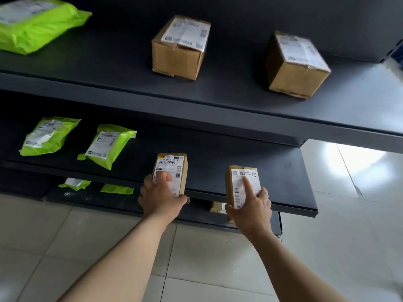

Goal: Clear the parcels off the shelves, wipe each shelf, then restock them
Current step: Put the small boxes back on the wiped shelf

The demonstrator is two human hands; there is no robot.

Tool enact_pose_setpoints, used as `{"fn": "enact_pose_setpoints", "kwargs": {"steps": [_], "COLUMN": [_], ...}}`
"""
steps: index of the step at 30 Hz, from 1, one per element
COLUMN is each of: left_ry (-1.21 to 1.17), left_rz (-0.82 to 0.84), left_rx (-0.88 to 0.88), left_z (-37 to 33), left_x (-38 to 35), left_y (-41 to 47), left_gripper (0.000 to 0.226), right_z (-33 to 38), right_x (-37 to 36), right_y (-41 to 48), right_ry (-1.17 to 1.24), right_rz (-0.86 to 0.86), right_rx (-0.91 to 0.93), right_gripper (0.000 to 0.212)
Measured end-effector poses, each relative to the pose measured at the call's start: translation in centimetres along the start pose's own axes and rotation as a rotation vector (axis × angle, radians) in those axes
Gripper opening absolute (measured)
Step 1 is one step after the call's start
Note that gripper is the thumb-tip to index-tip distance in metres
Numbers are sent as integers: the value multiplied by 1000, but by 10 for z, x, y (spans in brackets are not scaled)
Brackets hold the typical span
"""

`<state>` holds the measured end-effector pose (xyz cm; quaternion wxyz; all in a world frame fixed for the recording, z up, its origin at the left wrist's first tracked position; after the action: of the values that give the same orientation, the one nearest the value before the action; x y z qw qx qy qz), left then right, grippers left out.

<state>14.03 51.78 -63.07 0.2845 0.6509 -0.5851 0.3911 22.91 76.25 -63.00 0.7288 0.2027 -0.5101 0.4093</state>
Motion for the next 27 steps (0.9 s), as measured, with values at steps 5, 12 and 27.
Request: {"fn": "enact_pose_setpoints", "kwargs": {"steps": [5, 12, 27], "left_ry": [29, 24, 88], "left_rz": [-33, -2, 0], "left_rx": [-62, -119, -191], "left_z": [4, 0, -5], "left_x": [-41, -87, -142], "left_y": [52, 117, 155], "left_gripper": [62, 63, 67], "right_z": [-9, -8, -9], "right_x": [-34, -63, -92], "right_y": [37, 79, 149], "right_ry": [6, -10, -85], "right_rz": [-61, -107, -149], "right_rx": [-22, -22, -64], "right_gripper": [88, 88, 86]}}
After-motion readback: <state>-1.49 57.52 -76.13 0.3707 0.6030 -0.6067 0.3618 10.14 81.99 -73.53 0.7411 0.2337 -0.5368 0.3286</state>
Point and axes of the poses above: each hand's wrist, its own y-axis towards the middle knuckle, its own x-axis out of the back of the hand, z = x × y, the point moved 7 cm from there along y, towards the middle knuckle, and after that the axes turned 5 degrees about -z, right-handed, at the moved point
